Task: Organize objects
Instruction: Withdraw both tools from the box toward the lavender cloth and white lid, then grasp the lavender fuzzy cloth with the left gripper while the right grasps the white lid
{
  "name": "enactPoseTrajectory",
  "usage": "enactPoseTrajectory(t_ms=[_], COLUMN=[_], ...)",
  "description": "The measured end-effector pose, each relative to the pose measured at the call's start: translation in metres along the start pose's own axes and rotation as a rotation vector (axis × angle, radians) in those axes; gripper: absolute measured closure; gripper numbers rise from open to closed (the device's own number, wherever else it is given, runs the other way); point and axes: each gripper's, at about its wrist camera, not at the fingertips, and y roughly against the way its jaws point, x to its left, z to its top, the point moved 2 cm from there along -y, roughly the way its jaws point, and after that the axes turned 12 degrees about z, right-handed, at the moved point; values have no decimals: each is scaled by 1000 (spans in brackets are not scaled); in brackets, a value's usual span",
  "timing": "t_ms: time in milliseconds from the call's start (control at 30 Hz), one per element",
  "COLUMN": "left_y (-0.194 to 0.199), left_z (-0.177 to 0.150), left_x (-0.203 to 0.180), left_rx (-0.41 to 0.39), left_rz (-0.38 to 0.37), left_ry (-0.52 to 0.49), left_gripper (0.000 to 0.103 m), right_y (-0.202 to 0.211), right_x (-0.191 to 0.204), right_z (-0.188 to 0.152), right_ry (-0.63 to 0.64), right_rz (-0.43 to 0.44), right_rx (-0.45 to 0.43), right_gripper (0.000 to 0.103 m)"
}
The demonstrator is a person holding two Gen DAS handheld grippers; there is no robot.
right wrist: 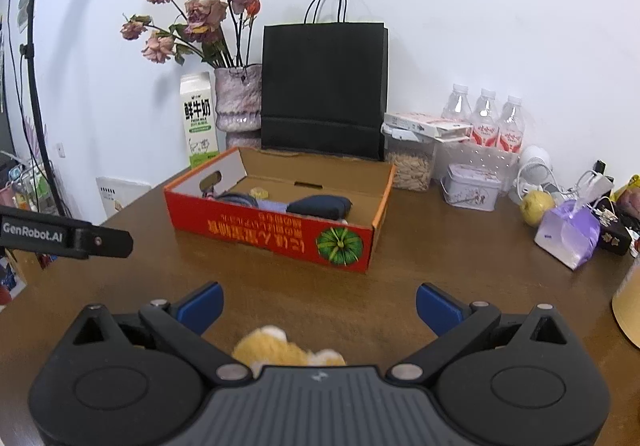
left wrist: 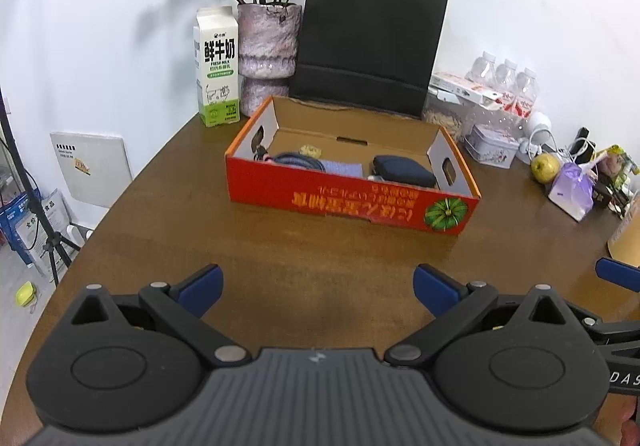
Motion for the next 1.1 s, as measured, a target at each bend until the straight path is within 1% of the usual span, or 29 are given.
enactPoseTrajectory(t_ms=[233, 467, 800, 1100], left_y=[5, 6, 7, 4], left_z=[-26, -53, -86, -109], left_x=[4, 9, 17, 20], left_rx=[27, 62, 107, 131], left_rz=[13, 32, 42, 54], left_ry=[-6, 2, 13, 26], left_gripper=[0, 0, 0, 0], right_y=[11, 15, 19, 17], right_x=[-6, -16, -32, -43], right_z=[-27, -57, -100, -126], right_ry=[7, 0, -41, -74], right_rz=[-7, -15, -45, -65], right_rx=[29, 77, 128, 154], right_gripper=[0, 0, 0, 0])
